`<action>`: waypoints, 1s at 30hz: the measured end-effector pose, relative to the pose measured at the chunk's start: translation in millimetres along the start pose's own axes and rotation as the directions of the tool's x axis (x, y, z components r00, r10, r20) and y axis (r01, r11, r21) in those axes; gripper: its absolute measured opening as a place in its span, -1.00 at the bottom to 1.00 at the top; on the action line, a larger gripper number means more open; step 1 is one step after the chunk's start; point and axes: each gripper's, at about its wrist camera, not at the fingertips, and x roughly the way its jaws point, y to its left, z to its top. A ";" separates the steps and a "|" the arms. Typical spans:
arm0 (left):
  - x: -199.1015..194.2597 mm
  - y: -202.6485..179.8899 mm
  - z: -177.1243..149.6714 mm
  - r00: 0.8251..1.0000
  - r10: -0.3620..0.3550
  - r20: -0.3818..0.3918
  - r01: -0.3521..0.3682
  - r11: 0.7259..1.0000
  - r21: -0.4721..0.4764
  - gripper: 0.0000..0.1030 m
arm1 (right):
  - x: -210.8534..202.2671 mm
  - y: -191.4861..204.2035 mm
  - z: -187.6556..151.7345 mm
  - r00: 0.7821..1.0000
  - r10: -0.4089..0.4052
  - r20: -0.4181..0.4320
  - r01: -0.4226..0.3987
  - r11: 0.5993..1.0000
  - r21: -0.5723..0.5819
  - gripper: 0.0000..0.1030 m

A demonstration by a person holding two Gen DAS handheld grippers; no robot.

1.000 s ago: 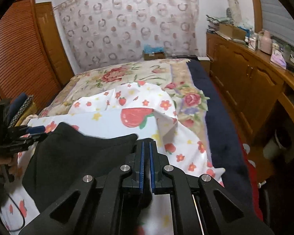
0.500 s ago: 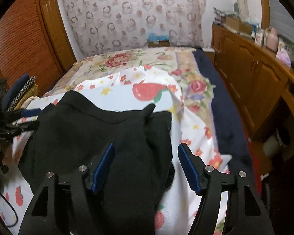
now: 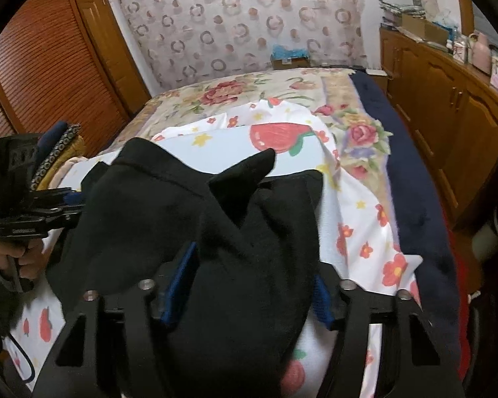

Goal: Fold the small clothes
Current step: 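Lift the folded shirt with both grippers and carry it onto the clothes stack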

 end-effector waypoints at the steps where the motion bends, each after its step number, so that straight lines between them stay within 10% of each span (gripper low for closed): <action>1: -2.4 -2.0 0.3 1.000 -0.006 0.007 0.006 1.000 0.002 -0.55 | -1.0 1.3 -0.4 1.000 0.004 0.007 -0.004 1.000 -0.009 -0.08; 6: -29.7 -19.1 3.4 0.997 0.000 0.082 -0.003 0.999 0.040 -0.72 | -13.5 11.5 -2.7 0.998 -0.030 0.058 0.033 0.997 -0.066 -0.60; 15: -116.9 -29.7 6.3 0.962 0.012 0.272 -0.028 0.998 0.056 -0.73 | -70.1 55.5 17.2 0.967 -0.026 0.254 0.066 0.986 -0.151 -0.63; 30: -254.0 35.2 -39.8 0.849 0.295 0.438 -0.302 0.952 -0.056 -0.74 | -36.7 193.1 80.4 0.935 0.173 0.310 -0.036 0.915 -0.402 -0.64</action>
